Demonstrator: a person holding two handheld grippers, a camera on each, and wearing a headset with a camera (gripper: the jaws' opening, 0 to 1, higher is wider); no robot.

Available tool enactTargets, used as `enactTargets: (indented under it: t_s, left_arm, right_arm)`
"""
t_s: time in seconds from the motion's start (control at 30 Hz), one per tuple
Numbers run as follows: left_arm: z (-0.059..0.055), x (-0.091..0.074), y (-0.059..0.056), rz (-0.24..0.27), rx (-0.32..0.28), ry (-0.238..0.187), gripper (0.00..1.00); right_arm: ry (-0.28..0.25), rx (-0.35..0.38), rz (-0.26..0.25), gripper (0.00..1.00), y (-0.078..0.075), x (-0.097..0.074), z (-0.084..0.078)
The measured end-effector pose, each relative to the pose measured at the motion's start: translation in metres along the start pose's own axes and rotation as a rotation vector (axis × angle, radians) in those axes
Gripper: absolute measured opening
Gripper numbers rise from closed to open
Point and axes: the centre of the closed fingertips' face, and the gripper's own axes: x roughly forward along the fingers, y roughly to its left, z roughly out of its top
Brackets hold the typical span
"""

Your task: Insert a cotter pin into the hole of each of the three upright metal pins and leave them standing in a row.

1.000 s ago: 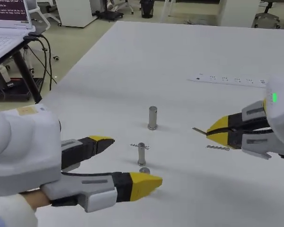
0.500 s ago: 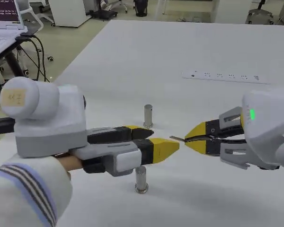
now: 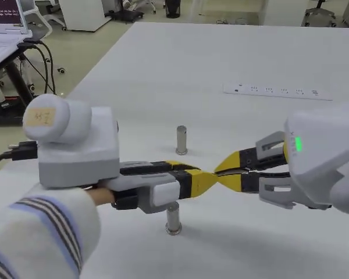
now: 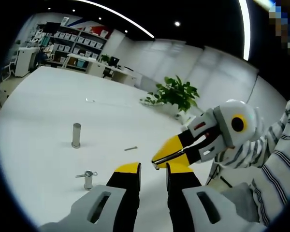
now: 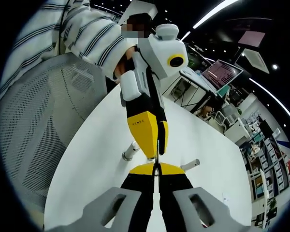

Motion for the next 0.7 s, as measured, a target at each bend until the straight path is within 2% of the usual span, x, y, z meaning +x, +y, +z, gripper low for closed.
enactTargets:
  t_s: [0.13,0.43,0.53,0.7]
  left_arm:
    - [0.001,-0.001,0.003,0.011,-0.015,-0.013,0.11]
    - [-0.001,-0.002,-0.004,-0.029,-0.032,-0.014,0.0]
    - [-0.002,-0.004,-0.004,-0.026,-0.065,-0.018,0.0]
    - [-0.003,-0.005,-0.005,-0.014,-0.047,-0.015,0.0]
  right_arm:
    - [-0.013,-0.015,-0.007,0.0,0.0,-0.001,0.006]
    - [-0.026,-0.019,-0.007,0.0,0.002,-0.001,0.012]
    - [-0.029,-0.022,-0.005,0.0,0.003,-0.002,0.014]
    - [-0.037,-0.024,-0.006,0.0,0.004,-0.002,0.015]
